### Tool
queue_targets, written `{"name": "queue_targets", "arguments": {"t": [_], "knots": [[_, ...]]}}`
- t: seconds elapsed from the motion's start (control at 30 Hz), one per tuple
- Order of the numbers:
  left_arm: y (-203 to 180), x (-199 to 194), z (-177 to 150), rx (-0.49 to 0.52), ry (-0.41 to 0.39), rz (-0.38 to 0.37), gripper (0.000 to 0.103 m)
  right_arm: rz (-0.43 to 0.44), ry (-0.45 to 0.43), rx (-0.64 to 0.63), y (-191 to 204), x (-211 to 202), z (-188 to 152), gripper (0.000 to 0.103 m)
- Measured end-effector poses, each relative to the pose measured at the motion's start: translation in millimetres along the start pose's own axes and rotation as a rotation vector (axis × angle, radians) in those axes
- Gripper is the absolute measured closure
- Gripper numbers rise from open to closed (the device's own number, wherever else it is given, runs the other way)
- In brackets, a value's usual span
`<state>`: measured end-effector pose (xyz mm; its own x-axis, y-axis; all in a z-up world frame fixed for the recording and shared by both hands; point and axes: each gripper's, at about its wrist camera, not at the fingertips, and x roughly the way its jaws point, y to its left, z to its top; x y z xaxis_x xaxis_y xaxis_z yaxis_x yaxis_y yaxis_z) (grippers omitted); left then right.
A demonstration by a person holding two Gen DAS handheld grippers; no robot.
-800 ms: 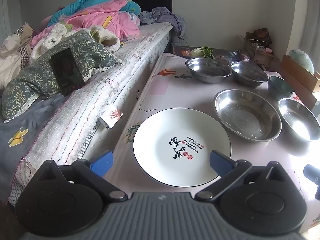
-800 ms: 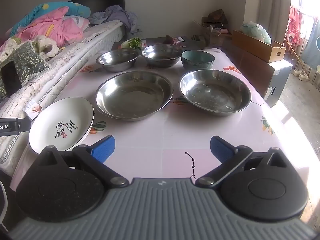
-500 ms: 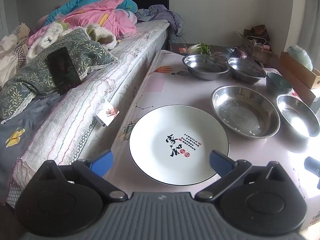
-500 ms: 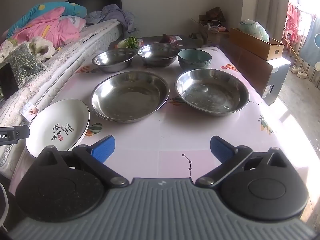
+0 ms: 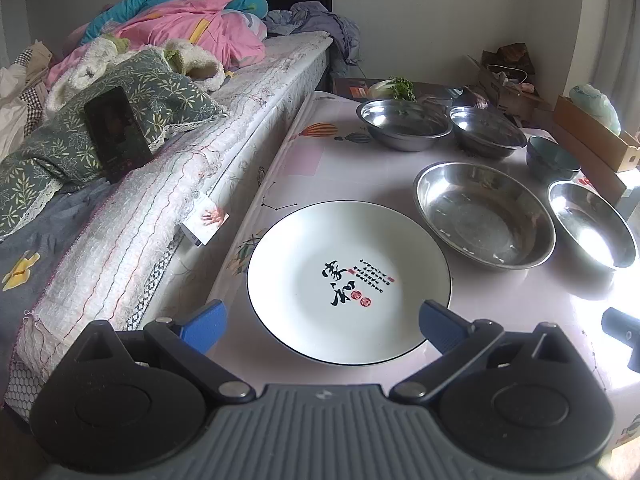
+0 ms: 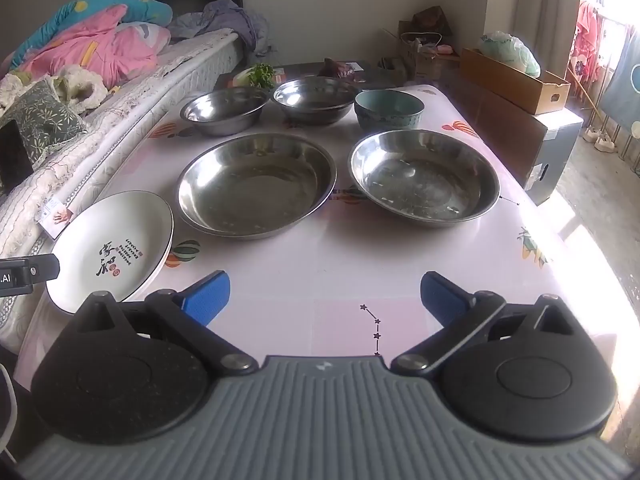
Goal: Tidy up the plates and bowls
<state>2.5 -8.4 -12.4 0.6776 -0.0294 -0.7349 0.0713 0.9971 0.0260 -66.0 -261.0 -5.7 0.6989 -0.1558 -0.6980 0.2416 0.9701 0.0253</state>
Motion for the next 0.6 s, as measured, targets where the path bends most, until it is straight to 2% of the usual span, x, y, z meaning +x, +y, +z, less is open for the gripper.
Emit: {"name": "queue_targets", "arguments": {"t": [0.6], "knots": [[-5.0, -1.2, -4.1, 0.012, 0.031, -0.003, 0.000, -0.011, 0.010, -0.021, 1.5, 0.9, 1.0, 0.001]]}}
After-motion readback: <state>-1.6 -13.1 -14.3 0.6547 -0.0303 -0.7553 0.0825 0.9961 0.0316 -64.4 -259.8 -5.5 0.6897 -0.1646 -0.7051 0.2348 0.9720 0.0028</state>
